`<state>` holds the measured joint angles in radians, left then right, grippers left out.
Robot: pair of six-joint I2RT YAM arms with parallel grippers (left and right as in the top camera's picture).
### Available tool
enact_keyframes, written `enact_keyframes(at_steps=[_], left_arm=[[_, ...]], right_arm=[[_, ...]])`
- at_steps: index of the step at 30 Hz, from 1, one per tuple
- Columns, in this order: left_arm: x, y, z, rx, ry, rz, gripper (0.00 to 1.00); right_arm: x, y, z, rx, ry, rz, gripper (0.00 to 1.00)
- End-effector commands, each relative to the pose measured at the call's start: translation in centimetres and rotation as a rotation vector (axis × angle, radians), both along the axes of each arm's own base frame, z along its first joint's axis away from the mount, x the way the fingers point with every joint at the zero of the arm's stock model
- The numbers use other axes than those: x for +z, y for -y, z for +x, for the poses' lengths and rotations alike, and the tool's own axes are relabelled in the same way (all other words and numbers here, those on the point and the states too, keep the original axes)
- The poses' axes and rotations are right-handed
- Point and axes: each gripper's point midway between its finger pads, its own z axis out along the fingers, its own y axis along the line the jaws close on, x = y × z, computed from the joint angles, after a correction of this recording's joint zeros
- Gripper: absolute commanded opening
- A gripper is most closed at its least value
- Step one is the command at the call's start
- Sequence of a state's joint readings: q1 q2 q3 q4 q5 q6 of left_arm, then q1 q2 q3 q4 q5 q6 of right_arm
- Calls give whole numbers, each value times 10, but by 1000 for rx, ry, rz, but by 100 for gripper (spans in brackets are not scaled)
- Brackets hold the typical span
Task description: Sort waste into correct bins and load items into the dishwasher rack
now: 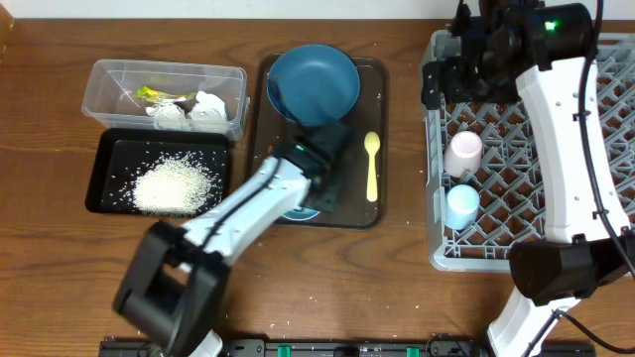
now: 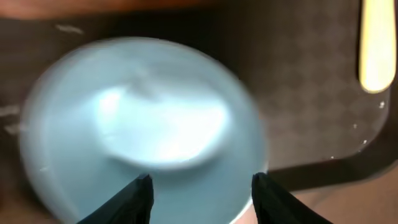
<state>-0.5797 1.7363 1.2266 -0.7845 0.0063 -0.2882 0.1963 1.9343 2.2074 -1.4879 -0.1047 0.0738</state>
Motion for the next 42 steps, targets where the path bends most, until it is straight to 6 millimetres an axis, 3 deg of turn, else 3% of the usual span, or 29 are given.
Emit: enact_keyframes(at_steps=[1, 5, 8, 11, 14, 18, 22, 26, 34, 37, 40, 42], left_arm=[[79, -27, 35, 142, 193, -85, 57], [132, -87, 39, 366, 300, -165, 59], [158, -124, 34, 469, 352, -219, 59], [170, -157, 26, 563, 380, -214, 59], [168, -174, 21, 614, 365, -197, 59], [156, -179, 19, 632, 330, -181, 59], [147, -179, 19, 634, 304, -171, 59], [142, -179, 20, 635, 290, -166, 59], [137, -179, 22, 636, 274, -160, 59], [138, -179, 22, 636, 274, -160, 59], [138, -179, 22, 636, 274, -160, 59], [138, -179, 22, 636, 274, -160, 59]], right_arm=[[1, -28, 2, 27, 10, 56, 99], [-18, -71, 3, 112, -23, 118, 99], [-43, -103, 1, 153, -69, 132, 98], [-78, -136, -6, 192, -137, 121, 93], [-112, -163, -19, 225, -218, 93, 87], [-155, -191, -40, 279, -317, 44, 74], [-183, -203, -59, 295, -397, 2, 58], [-195, -210, -72, 321, -430, -23, 40], [-216, -208, -86, 334, -463, -58, 36], [-221, -205, -86, 327, -470, -61, 24], [-221, -201, -83, 318, -468, -64, 1], [-218, -199, -80, 311, -460, -60, 1]])
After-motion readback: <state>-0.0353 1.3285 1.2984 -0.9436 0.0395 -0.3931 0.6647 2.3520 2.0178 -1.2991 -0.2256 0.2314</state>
